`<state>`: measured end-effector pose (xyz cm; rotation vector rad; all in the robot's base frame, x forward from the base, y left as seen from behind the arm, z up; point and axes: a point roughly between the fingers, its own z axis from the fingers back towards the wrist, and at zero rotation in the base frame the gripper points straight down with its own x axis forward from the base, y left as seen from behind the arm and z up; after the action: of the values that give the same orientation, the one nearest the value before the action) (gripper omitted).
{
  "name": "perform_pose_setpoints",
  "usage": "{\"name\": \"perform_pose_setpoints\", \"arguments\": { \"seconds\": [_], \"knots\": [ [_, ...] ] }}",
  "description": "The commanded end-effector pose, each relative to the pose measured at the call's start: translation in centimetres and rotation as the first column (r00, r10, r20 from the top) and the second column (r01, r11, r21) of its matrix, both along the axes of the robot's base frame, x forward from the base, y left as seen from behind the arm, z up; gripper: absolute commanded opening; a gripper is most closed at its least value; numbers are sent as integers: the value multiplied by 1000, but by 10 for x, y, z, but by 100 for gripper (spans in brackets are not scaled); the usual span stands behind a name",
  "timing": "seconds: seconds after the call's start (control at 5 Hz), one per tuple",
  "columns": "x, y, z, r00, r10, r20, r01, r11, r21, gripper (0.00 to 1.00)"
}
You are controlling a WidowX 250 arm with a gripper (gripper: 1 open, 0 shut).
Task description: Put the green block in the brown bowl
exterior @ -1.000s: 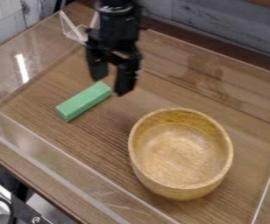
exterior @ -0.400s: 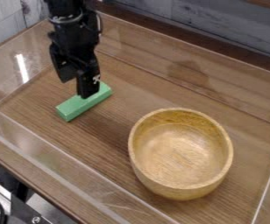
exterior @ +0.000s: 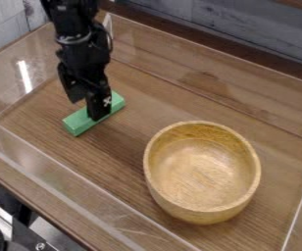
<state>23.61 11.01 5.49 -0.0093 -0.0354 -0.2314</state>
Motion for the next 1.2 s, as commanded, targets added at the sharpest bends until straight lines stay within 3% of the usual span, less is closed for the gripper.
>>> {"name": "perform_pose_setpoints", "arguments": {
  "seconds": [0.0,0.8,1.0],
  "knots": [
    [6,7,1,999,11,39,-11,1000,10,100],
    [12,13,-17,999,30,29,-30,999,-16,100],
    [13,12,-18,999,35,22,-34,999,-23,0]
  ]
}}
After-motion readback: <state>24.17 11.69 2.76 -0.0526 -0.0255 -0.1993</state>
